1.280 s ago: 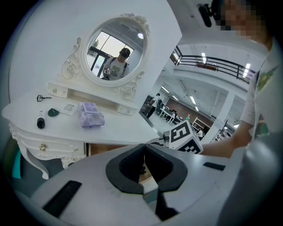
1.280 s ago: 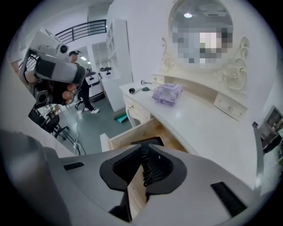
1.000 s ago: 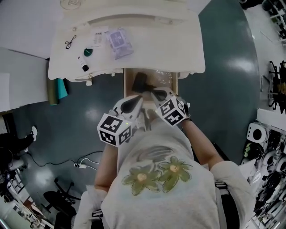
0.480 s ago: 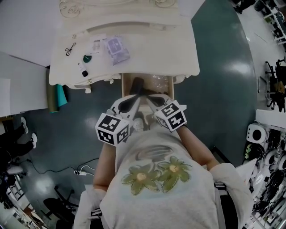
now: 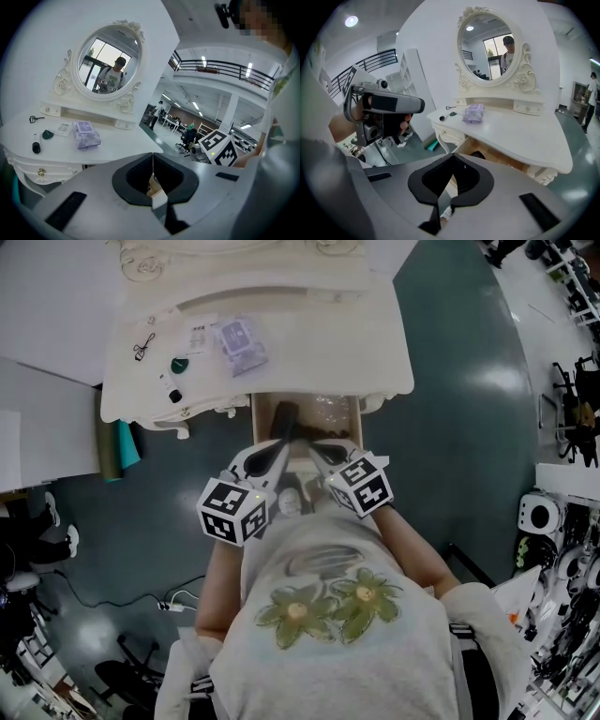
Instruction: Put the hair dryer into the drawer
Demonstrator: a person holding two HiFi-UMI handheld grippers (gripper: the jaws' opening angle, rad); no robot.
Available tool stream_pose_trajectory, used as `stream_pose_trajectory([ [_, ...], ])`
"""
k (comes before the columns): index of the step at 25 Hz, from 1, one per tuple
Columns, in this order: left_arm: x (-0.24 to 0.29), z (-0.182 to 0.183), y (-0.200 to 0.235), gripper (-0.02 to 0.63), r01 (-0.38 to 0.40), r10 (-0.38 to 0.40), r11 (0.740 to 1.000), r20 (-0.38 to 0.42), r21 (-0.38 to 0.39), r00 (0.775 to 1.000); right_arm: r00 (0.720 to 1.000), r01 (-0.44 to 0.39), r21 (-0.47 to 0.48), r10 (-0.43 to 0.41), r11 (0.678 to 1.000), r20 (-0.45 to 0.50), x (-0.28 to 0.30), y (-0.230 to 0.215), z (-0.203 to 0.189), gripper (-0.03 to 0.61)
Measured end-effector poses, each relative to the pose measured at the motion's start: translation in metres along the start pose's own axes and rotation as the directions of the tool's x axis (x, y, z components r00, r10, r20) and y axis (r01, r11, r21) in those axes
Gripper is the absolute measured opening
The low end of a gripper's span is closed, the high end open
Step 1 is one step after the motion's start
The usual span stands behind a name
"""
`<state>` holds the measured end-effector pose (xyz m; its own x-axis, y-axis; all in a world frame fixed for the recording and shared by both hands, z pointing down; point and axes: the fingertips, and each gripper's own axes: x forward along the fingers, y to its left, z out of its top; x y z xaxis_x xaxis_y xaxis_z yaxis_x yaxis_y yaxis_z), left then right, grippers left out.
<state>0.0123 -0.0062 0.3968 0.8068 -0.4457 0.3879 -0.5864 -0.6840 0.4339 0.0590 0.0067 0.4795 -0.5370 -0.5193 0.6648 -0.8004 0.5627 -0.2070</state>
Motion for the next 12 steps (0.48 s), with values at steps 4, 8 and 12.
stream_pose_trajectory([
  [4, -0.001, -0.003, -0.005, 0.01, 0.005, -0.005, 1.0, -0.007, 0.007, 1.0, 1.0, 0.012, 0.002, -0.012, 1.0, 0.011, -0.005, 0.001, -0.002, 0.021],
  [8, -0.002, -0.008, -0.007, 0.011, 0.005, -0.005, 1.0, -0.017, 0.011, 1.0, 1.0, 0.019, 0.009, -0.019, 1.0, 0.012, -0.007, 0.001, -0.006, 0.021],
  [12, -0.003, -0.012, -0.008, 0.009, 0.007, -0.006, 1.0, -0.026, 0.011, 1.0, 0.999, 0.026, 0.017, -0.027, 1.0, 0.019, -0.01, 0.0, -0.007, 0.021],
])
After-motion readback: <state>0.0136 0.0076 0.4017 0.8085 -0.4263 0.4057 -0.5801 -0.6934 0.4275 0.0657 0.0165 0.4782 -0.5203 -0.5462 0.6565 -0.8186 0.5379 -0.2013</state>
